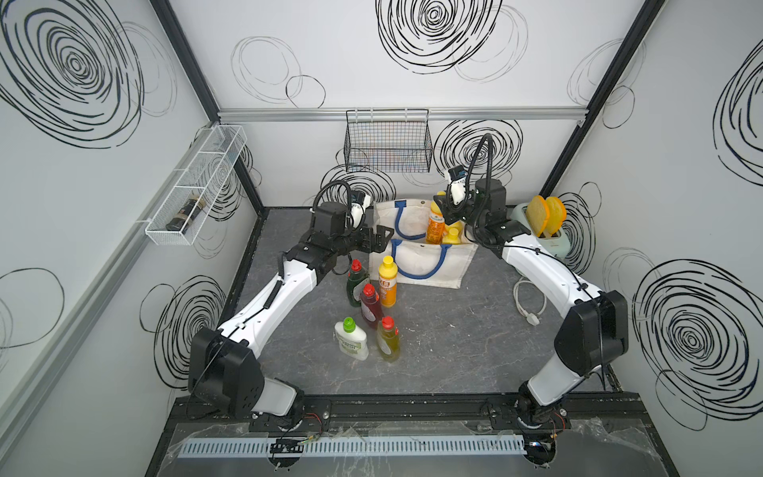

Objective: Pack dish soap into the shopping bag
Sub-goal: Place the bottle of dish soap in the shopping bag.

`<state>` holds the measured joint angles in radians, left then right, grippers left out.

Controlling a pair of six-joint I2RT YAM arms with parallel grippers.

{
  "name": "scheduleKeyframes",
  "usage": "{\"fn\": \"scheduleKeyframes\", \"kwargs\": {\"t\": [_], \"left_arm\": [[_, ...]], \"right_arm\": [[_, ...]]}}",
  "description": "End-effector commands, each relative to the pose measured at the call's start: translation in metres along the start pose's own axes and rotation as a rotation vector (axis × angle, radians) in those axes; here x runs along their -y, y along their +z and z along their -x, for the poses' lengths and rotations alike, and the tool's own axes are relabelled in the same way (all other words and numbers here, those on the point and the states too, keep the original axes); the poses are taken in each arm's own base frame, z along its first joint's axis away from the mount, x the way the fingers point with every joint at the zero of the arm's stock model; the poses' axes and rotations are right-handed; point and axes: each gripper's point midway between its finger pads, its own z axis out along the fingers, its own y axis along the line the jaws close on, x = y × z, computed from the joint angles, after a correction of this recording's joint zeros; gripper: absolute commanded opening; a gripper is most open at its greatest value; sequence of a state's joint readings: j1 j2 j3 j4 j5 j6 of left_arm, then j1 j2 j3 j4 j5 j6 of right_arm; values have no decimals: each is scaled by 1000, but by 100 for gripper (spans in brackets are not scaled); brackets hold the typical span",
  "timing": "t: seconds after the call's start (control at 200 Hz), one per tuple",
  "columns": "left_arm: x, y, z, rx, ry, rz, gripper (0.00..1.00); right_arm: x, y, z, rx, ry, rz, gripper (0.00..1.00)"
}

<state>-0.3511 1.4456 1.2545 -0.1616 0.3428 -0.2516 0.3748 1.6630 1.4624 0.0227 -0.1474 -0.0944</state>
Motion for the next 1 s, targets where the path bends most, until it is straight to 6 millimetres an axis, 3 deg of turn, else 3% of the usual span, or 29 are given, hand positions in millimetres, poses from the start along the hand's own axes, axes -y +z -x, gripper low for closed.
{"fn": "scheduleKeyframes", "kwargs": {"t": [0.0, 0.996], "left_arm": [[2, -5, 10, 41, 18, -12, 96], [-1, -3, 7, 33, 16, -4, 96]], "right_arm": [[9, -12, 49, 187, -60, -35, 0], [16, 20, -21, 20, -17, -69, 0]]}}
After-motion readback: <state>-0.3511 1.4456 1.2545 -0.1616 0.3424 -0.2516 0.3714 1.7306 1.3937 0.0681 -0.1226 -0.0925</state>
